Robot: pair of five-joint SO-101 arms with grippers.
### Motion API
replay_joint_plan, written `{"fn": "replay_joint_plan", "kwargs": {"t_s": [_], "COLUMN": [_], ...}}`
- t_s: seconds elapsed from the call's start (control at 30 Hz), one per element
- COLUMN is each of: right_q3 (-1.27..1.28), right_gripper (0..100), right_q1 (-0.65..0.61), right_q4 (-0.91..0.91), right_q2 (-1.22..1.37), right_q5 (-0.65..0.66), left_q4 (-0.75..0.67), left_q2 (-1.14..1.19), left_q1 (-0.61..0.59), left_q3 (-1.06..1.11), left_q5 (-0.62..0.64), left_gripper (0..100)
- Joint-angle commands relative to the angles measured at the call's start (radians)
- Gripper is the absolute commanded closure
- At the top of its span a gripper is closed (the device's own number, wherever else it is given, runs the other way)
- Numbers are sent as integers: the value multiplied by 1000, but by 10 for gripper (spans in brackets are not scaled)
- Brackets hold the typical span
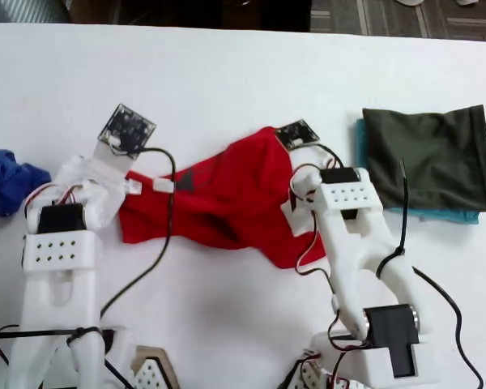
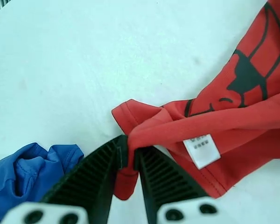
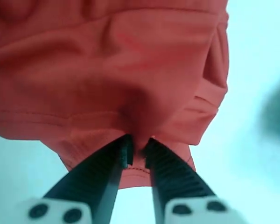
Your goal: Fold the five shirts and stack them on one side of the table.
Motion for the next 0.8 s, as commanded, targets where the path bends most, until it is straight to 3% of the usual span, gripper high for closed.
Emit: {"fn": "replay_joint_plan", "kwargs": {"t_s": [0.0, 0.4, 0.77], "right_q3": [-49, -397, -252], "right_gripper": [978, 978, 977], "right_q1": [4, 10, 1], "right_q4": [-4, 131, 48], "right_q2": [-50, -39, 61], "right_q5": [-6, -31, -28], "left_q4": [-15, -14, -12], "left_q2": [-23, -23, -23], "left_q1": [-9, -3, -5], "left_q3": [-10, -12, -12], "left_q5": [8, 9, 9], "left_gripper": [974, 974, 974]}}
